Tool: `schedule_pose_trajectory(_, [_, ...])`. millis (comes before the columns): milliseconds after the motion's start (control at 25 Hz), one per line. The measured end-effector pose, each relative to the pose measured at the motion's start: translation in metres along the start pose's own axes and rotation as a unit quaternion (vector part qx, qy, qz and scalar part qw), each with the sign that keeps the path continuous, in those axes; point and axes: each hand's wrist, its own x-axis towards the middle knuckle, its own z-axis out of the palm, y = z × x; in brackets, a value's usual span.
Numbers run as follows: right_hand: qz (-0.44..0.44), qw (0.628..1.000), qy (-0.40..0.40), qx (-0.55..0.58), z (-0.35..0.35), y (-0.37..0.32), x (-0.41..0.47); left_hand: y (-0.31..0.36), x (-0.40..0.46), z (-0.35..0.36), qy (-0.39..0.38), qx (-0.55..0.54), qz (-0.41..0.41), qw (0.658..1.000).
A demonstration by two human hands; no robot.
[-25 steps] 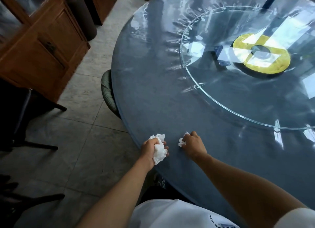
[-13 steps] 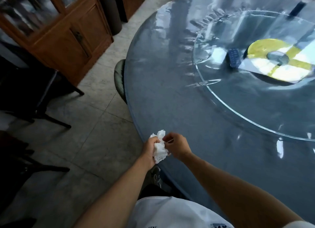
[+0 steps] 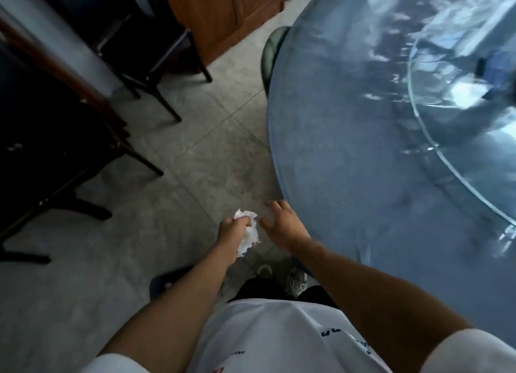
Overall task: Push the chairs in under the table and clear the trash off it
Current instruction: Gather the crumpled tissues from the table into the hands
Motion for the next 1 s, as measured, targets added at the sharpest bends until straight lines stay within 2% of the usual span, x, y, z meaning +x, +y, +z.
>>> schedule_pose_trajectory(160, [-0.060, 0.984, -0.062, -0.157, 0.040, 0.002, -0.015, -0.044, -0.010, -0.054, 0.040, -0.022, -0.021, 0.999])
schedule_pose_trajectory(360, [-0.065, 0.956, -0.141, -0.248, 0.105, -0.015, -0.037, -0.109, -0.026, -0.135, 0.099, -0.010, -0.057, 0.993])
schedule_pose_trajectory(520, [-0.061, 0.942, -0.165, -0.285, 0.175, -0.037, -0.054, -0.169, -0.014, -0.212, 0.129, -0.005, -0.085, 0.988])
schedule_pose_trajectory(680, [-0.028, 0.943, -0.156, -0.292, 0.253, -0.056, -0.060, -0.215, 0.013, -0.286, 0.110, 0.023, -0.089, 0.990])
schedule_pose_trajectory(920, [0.015, 0.945, -0.141, -0.294, 0.359, -0.073, -0.062, -0.266, 0.067, -0.359, 0.077, 0.189, -0.077, 0.976])
schedule_pose_trajectory(1000, [0.025, 0.941, -0.147, -0.303, 0.387, -0.066, -0.054, -0.274, 0.089, -0.364, 0.071, 0.202, -0.061, 0.975])
